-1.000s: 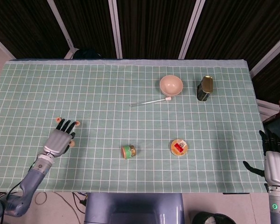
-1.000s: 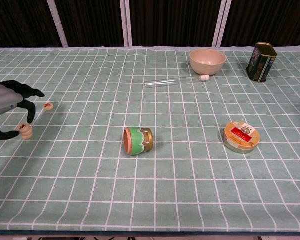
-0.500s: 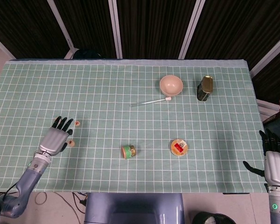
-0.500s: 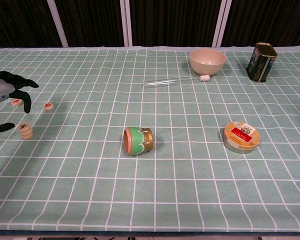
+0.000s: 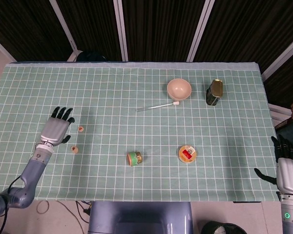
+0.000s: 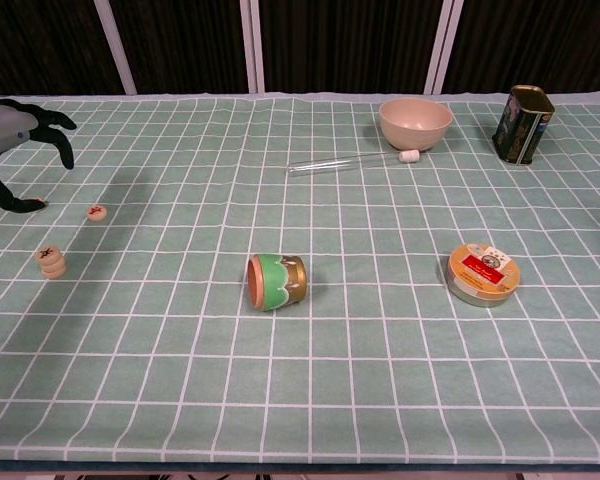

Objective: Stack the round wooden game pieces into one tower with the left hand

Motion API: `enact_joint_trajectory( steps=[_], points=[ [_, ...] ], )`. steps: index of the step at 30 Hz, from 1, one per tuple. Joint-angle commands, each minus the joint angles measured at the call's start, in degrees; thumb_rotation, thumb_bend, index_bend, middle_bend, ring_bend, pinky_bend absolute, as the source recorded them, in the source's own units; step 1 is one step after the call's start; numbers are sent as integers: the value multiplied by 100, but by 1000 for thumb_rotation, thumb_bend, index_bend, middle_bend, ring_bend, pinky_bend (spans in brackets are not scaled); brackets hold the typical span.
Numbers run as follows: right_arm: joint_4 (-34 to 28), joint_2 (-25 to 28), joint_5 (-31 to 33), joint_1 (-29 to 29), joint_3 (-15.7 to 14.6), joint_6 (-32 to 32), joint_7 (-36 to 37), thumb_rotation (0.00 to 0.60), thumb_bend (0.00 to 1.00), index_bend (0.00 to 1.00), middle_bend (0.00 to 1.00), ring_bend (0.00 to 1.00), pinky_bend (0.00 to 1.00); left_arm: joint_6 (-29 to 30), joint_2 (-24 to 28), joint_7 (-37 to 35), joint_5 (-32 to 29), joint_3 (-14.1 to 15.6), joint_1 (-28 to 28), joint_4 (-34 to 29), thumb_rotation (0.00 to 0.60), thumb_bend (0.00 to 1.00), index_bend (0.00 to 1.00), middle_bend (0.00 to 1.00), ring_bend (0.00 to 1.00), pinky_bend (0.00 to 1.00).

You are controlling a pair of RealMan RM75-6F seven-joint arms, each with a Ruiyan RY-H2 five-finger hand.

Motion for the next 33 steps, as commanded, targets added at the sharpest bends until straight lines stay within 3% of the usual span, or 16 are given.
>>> enact_joint_trajectory(
  steps=[1,13,33],
  points=[
    [-2,-2,7,-1,2,-1,2,600,233,54,13,39,0,-265,-36,159,-328,-125,-199,72,600,250,330,41,0,0],
    [-14,-14,69,9,27,-17,-28,600,233,54,13,39,0,-594,-394,553,-1096,-157,-607,463,600,251,379,46,0,0],
    [-28,22,152,23,62,-69,30,600,232,54,13,39,0,-679,-1039,421,-1029,78,-810,1256,600,260,407,56,0,0]
  ],
)
